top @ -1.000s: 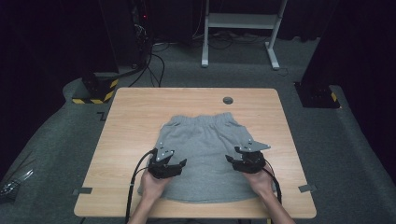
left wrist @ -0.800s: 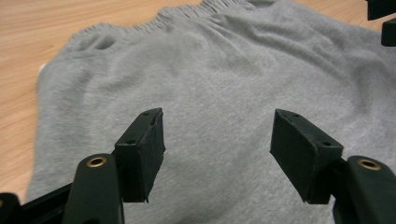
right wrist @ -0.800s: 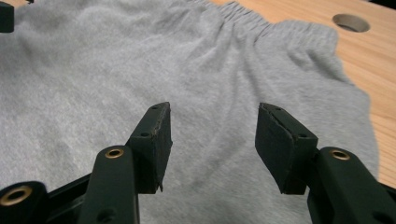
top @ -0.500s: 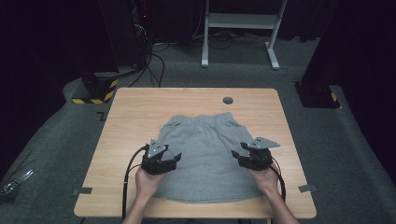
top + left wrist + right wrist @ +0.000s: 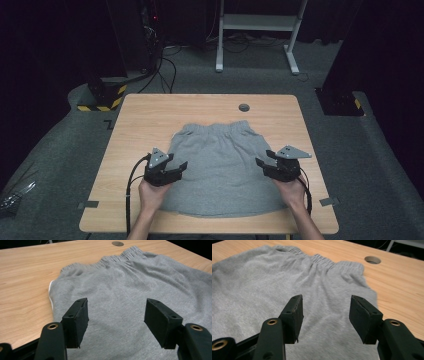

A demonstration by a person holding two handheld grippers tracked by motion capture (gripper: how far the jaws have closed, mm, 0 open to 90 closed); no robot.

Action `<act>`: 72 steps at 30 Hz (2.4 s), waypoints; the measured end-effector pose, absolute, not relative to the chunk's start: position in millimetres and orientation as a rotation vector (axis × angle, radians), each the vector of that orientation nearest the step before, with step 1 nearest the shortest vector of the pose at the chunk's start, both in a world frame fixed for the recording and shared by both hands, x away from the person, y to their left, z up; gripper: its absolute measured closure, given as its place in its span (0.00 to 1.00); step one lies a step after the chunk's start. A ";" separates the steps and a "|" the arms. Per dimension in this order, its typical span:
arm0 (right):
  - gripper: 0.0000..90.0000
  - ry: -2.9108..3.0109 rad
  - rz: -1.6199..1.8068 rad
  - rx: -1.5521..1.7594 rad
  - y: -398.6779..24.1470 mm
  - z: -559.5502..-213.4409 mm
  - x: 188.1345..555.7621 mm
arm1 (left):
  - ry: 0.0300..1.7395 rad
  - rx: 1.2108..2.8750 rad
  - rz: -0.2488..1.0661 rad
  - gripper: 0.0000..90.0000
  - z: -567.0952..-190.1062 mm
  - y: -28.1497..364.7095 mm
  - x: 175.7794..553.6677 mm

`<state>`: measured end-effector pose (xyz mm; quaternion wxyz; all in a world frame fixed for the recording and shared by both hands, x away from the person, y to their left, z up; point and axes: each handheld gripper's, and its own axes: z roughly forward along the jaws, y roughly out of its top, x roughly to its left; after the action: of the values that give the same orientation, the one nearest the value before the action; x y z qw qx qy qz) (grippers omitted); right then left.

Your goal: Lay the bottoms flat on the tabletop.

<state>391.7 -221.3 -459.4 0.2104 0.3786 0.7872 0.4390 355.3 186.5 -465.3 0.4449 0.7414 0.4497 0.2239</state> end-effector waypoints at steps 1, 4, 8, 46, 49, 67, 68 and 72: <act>0.50 2.179 1.225 1.051 -223.3 -458.5 390.9 | 1.113 1.834 0.562 0.40 -464.6 187.4 354.9; 0.50 2.162 1.228 1.061 -228.4 -457.5 389.4 | 1.127 1.813 0.559 0.40 -464.1 192.7 354.7; 0.50 2.149 1.227 1.076 -234.6 -458.2 388.4 | 1.144 1.794 0.557 0.40 -463.1 198.6 353.8; 0.50 2.015 1.200 1.269 -298.1 -476.5 368.3 | 1.313 1.752 0.646 0.39 -479.4 262.9 331.7; 0.50 2.005 1.194 1.289 -304.9 -480.2 365.8 | 1.334 1.750 0.634 0.39 -484.0 266.6 330.7; 0.51 2.021 1.054 1.375 -314.3 -504.3 368.1 | 1.444 1.799 0.638 0.39 -512.8 275.8 332.7; 0.51 2.024 1.034 1.380 -314.0 -505.4 368.7 | 1.450 1.804 0.637 0.39 -514.2 276.1 333.2; 0.51 2.034 0.987 1.398 -315.0 -511.1 372.2 | 1.477 1.814 0.643 0.39 -521.0 278.7 334.4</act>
<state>372.2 -315.0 -511.1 0.2392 0.5107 0.7429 0.3606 334.4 278.7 -521.0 0.3501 0.7003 0.5703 0.2484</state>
